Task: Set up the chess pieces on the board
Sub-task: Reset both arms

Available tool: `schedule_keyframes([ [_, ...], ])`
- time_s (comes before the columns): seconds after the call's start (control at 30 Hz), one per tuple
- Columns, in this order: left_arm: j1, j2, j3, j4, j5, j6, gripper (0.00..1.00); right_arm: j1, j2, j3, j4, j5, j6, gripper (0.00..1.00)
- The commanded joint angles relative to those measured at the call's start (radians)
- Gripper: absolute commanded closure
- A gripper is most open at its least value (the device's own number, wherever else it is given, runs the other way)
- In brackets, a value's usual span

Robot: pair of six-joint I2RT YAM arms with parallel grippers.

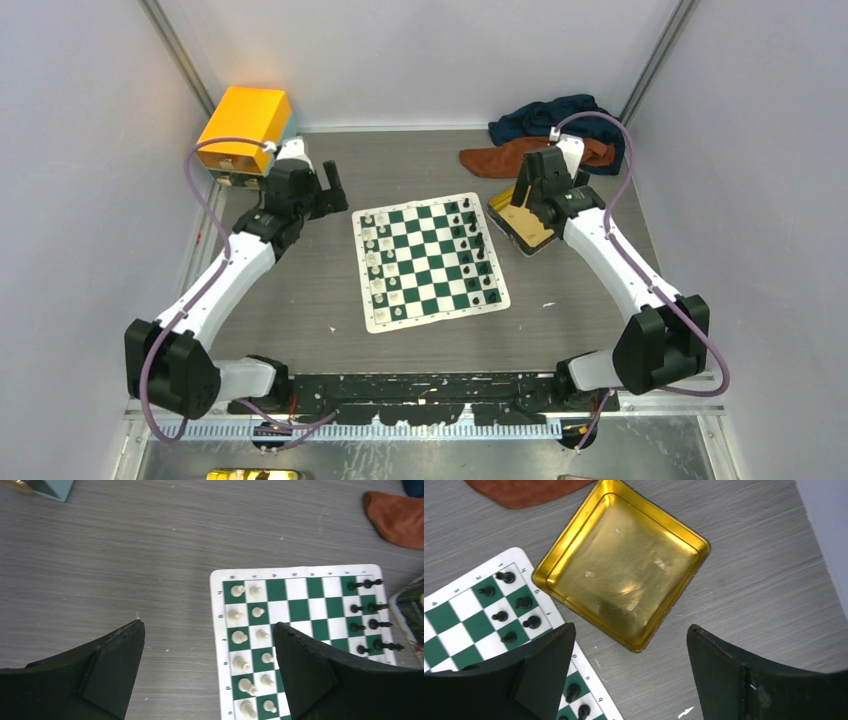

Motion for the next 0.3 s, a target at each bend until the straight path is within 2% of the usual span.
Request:
schedule_keyframes([
  [0.0,0.008,-0.083,-0.081,0.138,-0.109,0.041,0.0,0.006,-0.041,-0.029,0.08,0.133,-0.002,0.13],
  [0.13,0.008,-0.105,-0.115,0.141,-0.115,0.045,0.0,0.005,-0.042,-0.05,0.092,0.185,-0.007,0.14],
  [0.27,0.008,-0.122,-0.129,0.142,-0.118,0.046,0.0,0.006,-0.052,-0.059,0.101,0.223,-0.002,0.06],
])
